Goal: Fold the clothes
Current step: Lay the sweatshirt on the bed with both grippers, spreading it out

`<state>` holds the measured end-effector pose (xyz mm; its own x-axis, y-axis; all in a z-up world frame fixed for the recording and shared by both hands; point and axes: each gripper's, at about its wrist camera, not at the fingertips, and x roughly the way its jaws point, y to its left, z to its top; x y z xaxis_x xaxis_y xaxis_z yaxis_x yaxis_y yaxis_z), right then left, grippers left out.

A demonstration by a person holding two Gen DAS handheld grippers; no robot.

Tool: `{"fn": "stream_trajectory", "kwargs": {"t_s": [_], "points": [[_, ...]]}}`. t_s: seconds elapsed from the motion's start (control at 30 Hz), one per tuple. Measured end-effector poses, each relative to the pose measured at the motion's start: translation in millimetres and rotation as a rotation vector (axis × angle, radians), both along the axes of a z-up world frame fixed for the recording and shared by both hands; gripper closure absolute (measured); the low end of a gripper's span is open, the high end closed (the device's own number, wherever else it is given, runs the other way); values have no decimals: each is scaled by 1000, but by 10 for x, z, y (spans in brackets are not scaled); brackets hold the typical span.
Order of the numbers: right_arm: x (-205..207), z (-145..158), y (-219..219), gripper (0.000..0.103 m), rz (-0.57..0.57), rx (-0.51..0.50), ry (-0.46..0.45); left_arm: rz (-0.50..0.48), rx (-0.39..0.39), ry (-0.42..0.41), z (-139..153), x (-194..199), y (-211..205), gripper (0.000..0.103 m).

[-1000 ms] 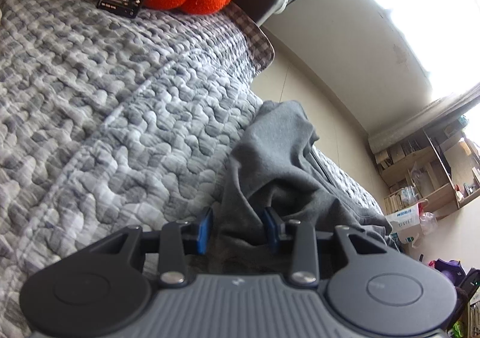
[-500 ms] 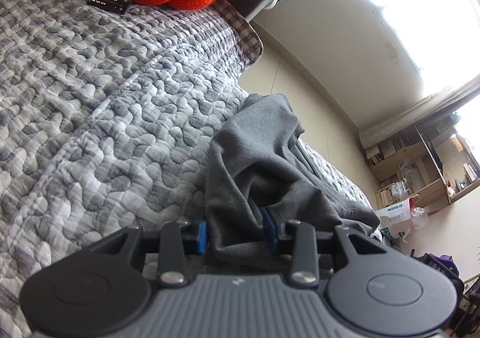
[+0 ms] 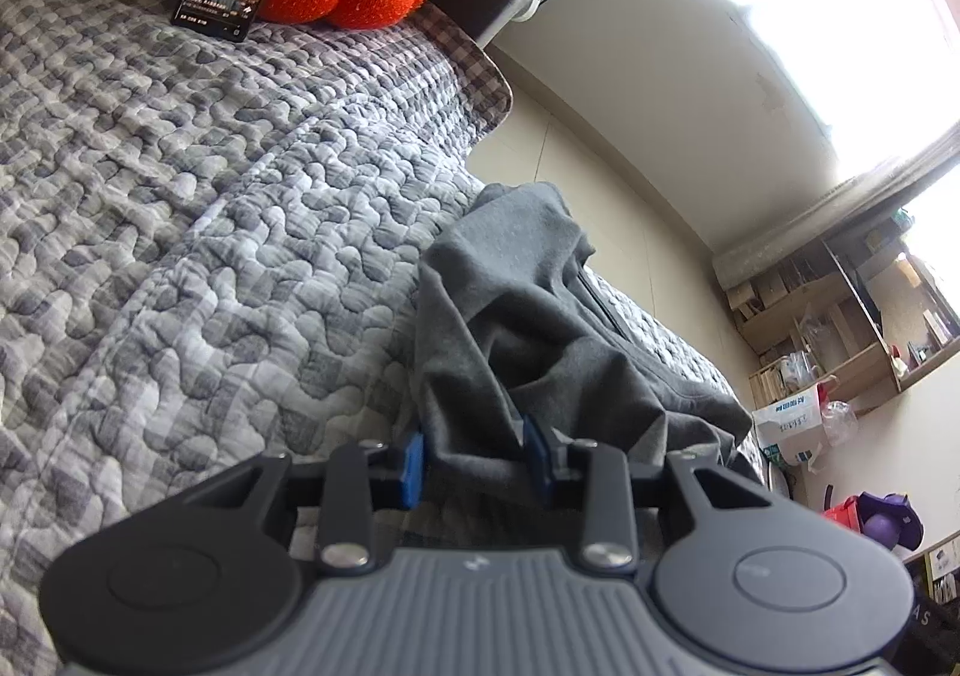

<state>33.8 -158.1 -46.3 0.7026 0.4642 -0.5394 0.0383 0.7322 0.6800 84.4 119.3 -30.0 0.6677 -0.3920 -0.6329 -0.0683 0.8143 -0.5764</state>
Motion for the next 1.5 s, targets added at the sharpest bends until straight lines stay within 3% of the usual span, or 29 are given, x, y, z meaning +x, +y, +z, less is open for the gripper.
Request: {"fn": "stream_trajectory", "kwargs": {"t_s": [0.2, 0.4, 0.43, 0.5, 0.6, 0.9, 1.07, 1.3, 1.5], "points": [[89, -118, 211, 52, 85, 22, -3, -16, 14, -2, -1, -40, -40, 75], [177, -245, 261, 58, 57, 65, -2, -23, 30, -2, -17, -50, -67, 84], [188, -263, 256, 60, 47, 74, -3, -24, 33, -3, -19, -50, -71, 86], [202, -290, 244, 78, 29, 84, -6, -23, 44, -7, -14, -63, -90, 87], [200, -290, 217, 89, 5, 78, -18, -23, 39, -15, 1, -80, -88, 89], [7, 29, 81, 95, -58, -13, -173, -16, -7, -96, 127, -146, 41, 97], [-50, 142, -102, 95, -140, -19, -235, 14, 50, -118, 161, -145, 55, 101], [-34, 149, -424, 95, -251, -7, -234, 41, 32, -84, 75, -91, 106, 96], [-19, 38, -580, 95, -242, -26, -195, 38, -13, -81, 56, -73, 92, 68]]}}
